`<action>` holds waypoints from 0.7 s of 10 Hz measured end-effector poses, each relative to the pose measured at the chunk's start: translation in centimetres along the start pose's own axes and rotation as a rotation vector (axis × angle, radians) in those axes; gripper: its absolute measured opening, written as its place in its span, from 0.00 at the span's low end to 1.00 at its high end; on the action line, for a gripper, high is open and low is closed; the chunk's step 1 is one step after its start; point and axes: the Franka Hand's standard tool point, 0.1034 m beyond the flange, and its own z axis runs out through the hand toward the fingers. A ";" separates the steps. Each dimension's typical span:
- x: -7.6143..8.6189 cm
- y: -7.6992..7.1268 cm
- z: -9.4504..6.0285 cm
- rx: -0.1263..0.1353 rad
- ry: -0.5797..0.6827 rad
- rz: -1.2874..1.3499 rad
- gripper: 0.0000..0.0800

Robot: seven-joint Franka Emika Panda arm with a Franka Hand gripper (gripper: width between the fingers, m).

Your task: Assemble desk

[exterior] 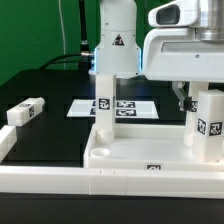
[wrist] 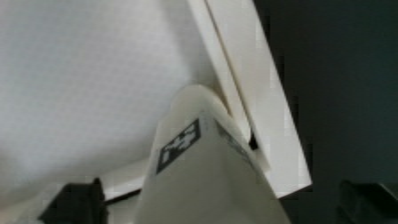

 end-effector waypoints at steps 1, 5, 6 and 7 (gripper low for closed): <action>0.0 0.0 0.0 -0.005 0.000 -0.091 0.81; 0.1 0.3 0.0 -0.033 0.002 -0.371 0.81; 0.1 0.4 0.0 -0.033 0.002 -0.389 0.66; 0.1 0.4 0.0 -0.033 0.002 -0.383 0.48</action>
Offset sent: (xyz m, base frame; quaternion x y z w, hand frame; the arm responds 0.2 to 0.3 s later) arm -0.0026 0.0011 0.0032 -0.0099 -0.0013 -0.2069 0.9783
